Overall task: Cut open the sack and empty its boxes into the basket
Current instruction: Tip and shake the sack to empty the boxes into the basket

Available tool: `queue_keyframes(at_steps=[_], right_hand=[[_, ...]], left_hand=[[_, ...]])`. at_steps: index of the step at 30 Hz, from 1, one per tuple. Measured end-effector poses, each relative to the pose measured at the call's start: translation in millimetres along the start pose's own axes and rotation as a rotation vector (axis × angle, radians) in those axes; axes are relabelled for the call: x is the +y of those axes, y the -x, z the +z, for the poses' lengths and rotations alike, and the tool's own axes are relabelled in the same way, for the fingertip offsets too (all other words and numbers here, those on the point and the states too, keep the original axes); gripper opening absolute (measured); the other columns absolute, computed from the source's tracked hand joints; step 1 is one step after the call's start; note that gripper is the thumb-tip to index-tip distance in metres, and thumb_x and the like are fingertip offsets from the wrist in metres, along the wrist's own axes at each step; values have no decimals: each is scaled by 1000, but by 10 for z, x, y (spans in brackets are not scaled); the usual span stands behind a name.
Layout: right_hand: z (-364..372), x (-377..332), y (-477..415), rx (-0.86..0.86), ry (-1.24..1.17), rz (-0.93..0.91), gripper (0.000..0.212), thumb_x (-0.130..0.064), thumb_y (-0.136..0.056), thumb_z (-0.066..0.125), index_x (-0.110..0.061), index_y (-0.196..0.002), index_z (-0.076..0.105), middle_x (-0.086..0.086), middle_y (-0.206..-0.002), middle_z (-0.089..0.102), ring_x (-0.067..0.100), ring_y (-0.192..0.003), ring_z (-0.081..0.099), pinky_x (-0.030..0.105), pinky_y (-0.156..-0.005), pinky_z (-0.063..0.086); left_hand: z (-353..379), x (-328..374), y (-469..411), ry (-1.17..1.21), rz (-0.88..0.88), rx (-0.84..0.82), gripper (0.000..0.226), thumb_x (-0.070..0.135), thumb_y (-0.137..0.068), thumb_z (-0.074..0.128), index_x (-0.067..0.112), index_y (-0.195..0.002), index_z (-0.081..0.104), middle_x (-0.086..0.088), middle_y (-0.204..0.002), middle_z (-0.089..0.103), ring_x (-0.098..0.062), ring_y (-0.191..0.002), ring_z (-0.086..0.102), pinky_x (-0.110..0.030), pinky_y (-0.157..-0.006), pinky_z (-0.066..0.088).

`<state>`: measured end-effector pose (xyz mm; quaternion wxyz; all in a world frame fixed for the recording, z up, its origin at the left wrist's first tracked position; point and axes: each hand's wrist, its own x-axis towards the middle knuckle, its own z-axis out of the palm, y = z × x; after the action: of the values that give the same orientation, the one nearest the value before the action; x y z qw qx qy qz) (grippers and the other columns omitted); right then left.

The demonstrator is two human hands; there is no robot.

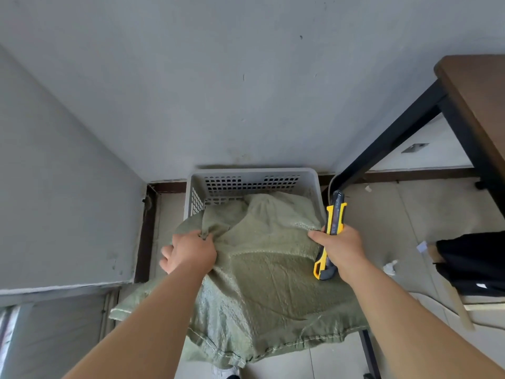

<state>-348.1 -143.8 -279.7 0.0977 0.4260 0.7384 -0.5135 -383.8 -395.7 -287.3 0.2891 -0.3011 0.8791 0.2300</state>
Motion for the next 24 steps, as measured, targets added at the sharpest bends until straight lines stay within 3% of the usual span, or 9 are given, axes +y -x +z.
queue_keyframes(at_steps=[1,3,5,7,11,14,18,21,24], right_hand=[[-13,26,1,-11,22,11,26,-16,-74,80,-12,-74,55,7,-68,55,25,-64,53,30,-58,43],[-37,75,1,-34,77,47,25,-15,-75,79,-9,-77,55,8,-70,54,24,-63,52,28,-52,41],[-56,107,13,-46,110,76,22,-9,-75,76,-8,-75,54,10,-71,54,24,-61,50,27,-51,39],[-90,86,36,-41,111,91,18,-5,-76,73,-7,-78,54,12,-73,52,24,-60,47,28,-53,38],[-255,-160,121,-5,-51,21,19,-3,-77,71,-11,-76,53,9,-69,50,23,-58,44,27,-52,35],[-361,-340,198,14,-166,-69,22,-4,-77,72,-15,-72,54,5,-65,49,21,-57,45,26,-50,35],[-389,-276,225,4,-91,-43,16,-4,-80,66,-10,-80,51,5,-61,40,21,-55,35,29,-53,33],[-353,-216,237,-2,-156,-54,20,-3,-78,65,-14,-72,49,4,-56,40,22,-50,35,34,-53,42],[-334,-220,245,44,-216,-119,25,-1,-78,65,-17,-67,49,2,-57,44,21,-51,39,28,-52,38]], left_hand=[[18,-27,8,-59,-11,19,38,43,-97,40,30,-129,56,-7,-132,49,-31,-123,38,-43,-105,29],[42,-66,26,27,20,22,38,39,-99,40,24,-130,56,-11,-122,57,-33,-117,46,-44,-105,36],[79,-105,89,205,100,34,34,29,-101,43,9,-124,59,-9,-85,61,-30,-84,57,-38,-78,50],[89,-136,204,260,132,84,34,26,-101,43,5,-124,58,-5,-73,56,-25,-68,54,-30,-62,43],[-2,-69,426,449,184,260,35,30,-101,42,5,-118,61,-14,-100,67,-32,-88,61,-34,-75,48],[-122,36,558,551,257,317,31,26,-101,42,1,-101,61,-10,-87,65,-31,-80,59,-34,-70,46],[-94,62,621,446,211,163,21,20,-101,42,7,-98,58,-4,-70,56,-21,-58,49,-27,-51,38],[-78,53,702,620,180,315,17,22,-102,39,14,-98,54,5,-73,53,-21,-70,50,-30,-63,39],[-114,97,745,728,219,327,20,23,-102,39,13,-94,55,5,-71,51,-20,-72,48,-29,-57,37]])
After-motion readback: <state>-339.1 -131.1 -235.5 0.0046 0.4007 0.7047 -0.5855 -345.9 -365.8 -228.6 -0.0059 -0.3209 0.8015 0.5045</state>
